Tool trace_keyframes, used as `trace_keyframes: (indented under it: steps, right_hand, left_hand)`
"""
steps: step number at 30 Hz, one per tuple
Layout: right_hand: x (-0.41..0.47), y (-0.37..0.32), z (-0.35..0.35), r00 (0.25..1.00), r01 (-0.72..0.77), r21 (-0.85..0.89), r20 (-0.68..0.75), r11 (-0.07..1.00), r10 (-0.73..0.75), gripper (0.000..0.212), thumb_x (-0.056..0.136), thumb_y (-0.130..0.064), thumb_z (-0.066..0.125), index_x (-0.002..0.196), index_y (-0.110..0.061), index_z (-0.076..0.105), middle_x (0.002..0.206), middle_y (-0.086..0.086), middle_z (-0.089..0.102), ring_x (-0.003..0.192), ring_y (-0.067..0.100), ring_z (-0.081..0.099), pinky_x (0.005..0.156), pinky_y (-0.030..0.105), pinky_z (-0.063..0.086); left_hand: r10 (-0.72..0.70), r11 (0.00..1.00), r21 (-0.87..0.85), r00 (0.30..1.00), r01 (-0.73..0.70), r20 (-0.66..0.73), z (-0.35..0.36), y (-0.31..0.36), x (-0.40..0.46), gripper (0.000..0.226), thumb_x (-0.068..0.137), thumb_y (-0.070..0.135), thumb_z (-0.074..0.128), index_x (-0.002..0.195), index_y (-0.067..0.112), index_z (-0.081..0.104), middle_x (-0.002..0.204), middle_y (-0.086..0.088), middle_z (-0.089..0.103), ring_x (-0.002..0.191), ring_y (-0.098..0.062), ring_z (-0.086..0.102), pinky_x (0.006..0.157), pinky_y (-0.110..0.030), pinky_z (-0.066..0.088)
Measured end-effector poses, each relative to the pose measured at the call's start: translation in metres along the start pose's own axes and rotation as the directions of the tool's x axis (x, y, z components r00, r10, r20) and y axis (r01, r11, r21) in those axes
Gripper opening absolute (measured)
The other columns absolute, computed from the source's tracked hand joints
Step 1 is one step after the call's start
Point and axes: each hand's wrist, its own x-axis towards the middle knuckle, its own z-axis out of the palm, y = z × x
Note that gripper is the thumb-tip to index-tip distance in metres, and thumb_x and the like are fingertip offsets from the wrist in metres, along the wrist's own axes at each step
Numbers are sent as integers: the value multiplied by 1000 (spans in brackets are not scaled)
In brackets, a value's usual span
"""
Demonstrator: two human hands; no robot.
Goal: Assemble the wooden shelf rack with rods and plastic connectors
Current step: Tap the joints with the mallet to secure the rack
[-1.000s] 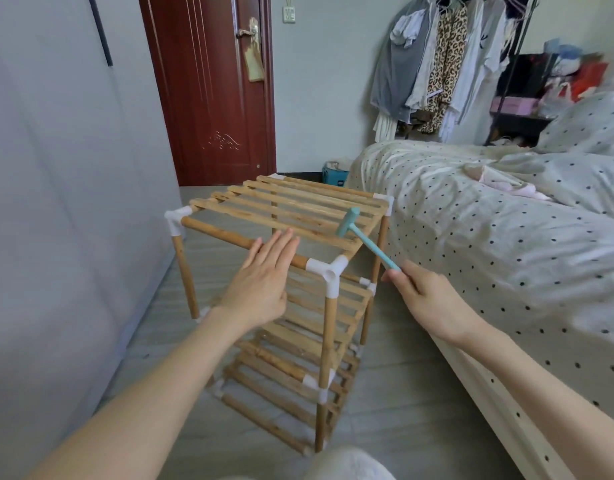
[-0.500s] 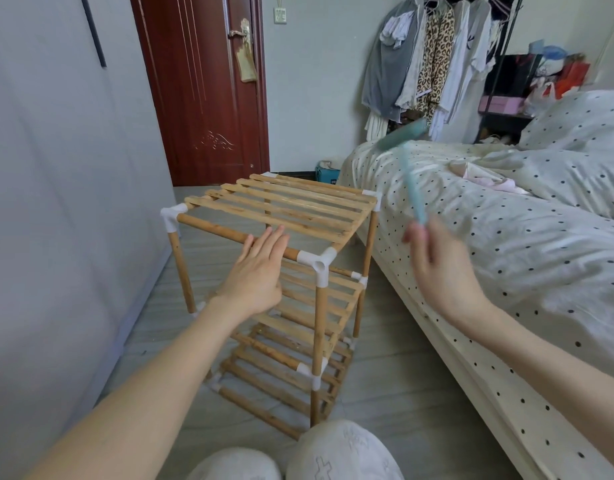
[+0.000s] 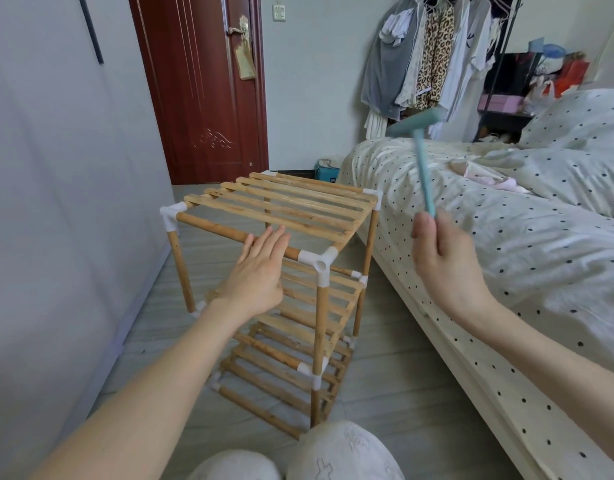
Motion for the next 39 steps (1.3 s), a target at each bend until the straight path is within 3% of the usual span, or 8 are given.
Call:
trace_keyframes:
  steps: [4, 8, 12, 18, 23, 28, 32, 39]
  right_hand:
    - [-16, 3, 7, 882, 50, -253, 466, 966, 77, 31, 99, -35, 35, 74, -22, 48, 55, -6, 52, 43, 5, 46, 45, 19, 39]
    - [-5, 5, 1, 1000, -6, 2, 6, 1000, 6, 29, 97, -33, 36, 69, -25, 41, 45, -9, 43, 39, 3, 42, 38, 14, 32]
    - [-39, 15, 20, 855, 76, -287, 512, 955, 86, 24, 99, -34, 33, 75, -30, 36, 61, -7, 50, 46, 5, 46, 45, 19, 39]
    - [-42, 15, 39, 995, -103, 123, -2, 987, 104, 39, 83, -59, 20, 75, -25, 37, 57, 1, 47, 48, 24, 45, 49, 45, 41]
    - [-58, 25, 75, 966, 16, 299, -250, 954, 62, 36, 97, -42, 21, 81, -16, 41, 62, -10, 43, 53, 4, 44, 49, 15, 35]
    - [-91, 42, 123, 921, -119, -13, 371, 993, 115, 37, 99, -37, 24, 95, -7, 46, 73, 9, 58, 61, 26, 56, 62, 49, 50]
    - [-89, 44, 127, 973, -180, 253, -95, 950, 209, 23, 93, -41, 24, 89, -24, 40, 66, -3, 50, 53, 10, 49, 52, 31, 47]
    - [-85, 61, 118, 962, -207, 254, -123, 945, 244, 21, 99, -32, 25, 85, -22, 39, 63, -5, 47, 50, 6, 46, 46, 24, 41]
  left_hand:
    - [-5, 1000, -3, 1000, 5, 16, -3, 2, -1, 87, 79, -3, 50, 150, 15, 3, 158, -1, -2, 145, -13, -8, 112, -31, -16]
    - [-16, 1000, -18, 1000, 16, 12, -3, 3, -1, 86, 80, -2, 50, 150, 15, 3, 159, -1, -2, 144, -13, -8, 111, -31, -17]
    - [-20, 1000, -10, 999, 21, 27, -4, 3, -1, 86, 81, -1, 51, 150, 15, 2, 159, 0, -3, 144, -12, -9, 111, -31, -18]
    - [-25, 1000, -13, 999, 25, 21, -4, 4, 0, 87, 80, -7, 48, 150, 16, 1, 158, 0, -3, 144, -12, -9, 111, -31, -17]
    - [-29, 1000, 0, 999, 29, 23, -4, 4, -1, 87, 80, -9, 46, 150, 14, 1, 159, 0, -3, 144, -13, -9, 113, -31, -16]
    - [-48, 999, -1, 998, 48, 31, -4, 6, 0, 87, 80, -5, 51, 150, 13, 2, 158, -1, -2, 145, -13, -8, 114, -31, -15]
    - [-51, 999, -10, 999, 52, 18, -3, 6, 1, 87, 78, -8, 47, 150, 13, 2, 158, 0, -2, 145, -13, -8, 113, -31, -16]
    - [-44, 999, 6, 999, 44, 22, -2, 5, 0, 89, 77, -9, 47, 150, 13, 1, 158, 0, -2, 144, -13, -8, 114, -31, -15]
